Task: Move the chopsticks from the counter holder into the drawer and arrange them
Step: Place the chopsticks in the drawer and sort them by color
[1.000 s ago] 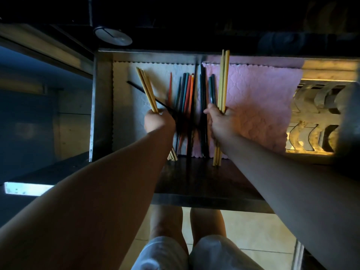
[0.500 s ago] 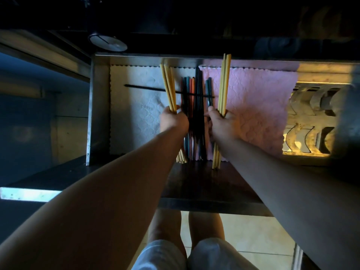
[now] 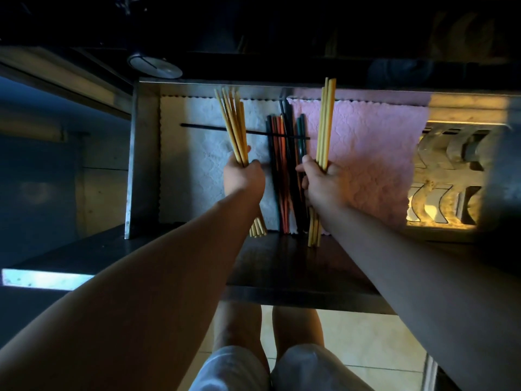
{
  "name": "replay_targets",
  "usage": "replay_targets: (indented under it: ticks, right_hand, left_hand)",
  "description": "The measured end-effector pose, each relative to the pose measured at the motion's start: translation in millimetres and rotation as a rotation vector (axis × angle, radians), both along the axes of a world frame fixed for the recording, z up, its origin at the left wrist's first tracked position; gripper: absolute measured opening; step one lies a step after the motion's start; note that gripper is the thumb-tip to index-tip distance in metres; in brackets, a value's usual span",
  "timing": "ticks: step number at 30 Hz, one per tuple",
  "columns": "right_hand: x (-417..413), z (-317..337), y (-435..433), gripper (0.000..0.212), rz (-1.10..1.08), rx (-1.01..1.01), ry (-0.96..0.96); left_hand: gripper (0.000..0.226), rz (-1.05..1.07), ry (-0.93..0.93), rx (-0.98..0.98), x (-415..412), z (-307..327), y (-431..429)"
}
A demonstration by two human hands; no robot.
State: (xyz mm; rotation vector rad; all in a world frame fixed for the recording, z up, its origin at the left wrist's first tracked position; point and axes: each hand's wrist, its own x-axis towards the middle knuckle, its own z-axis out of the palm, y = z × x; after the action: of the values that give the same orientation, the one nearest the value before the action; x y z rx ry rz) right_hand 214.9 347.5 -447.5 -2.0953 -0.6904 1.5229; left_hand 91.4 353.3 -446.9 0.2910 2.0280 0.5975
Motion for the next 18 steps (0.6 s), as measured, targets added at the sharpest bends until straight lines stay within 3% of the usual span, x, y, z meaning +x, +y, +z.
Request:
replay_targets:
  ticks: [5, 9, 13, 18]
  right_hand:
    - [0.7, -1.3, -1.2, 0.029, -0.008, -0.028, 0.016]
    - [0.8, -0.4, 1.2, 0.028, -0.064, -0.044, -0.013]
    - [3.5, -0.8, 1.8, 0.032, -0.065, -0.013, -0.032]
    - [5.3, -2.4, 1.4, 0.031, -0.056, -0.013, -0.018]
  left_hand:
    - [0.014, 0.245, -0.200, -0.011, 11.0, 1.2, 14.6]
    - [0.030, 0.394, -0.301, 0.029, 26.5, 2.3, 26.4]
    - [0.021, 0.441, -0.339, 0.015, 25.4, 1.1, 32.3]
    - [0.037, 0.398, -0.308, 0.005, 6.9, 10.3, 29.4]
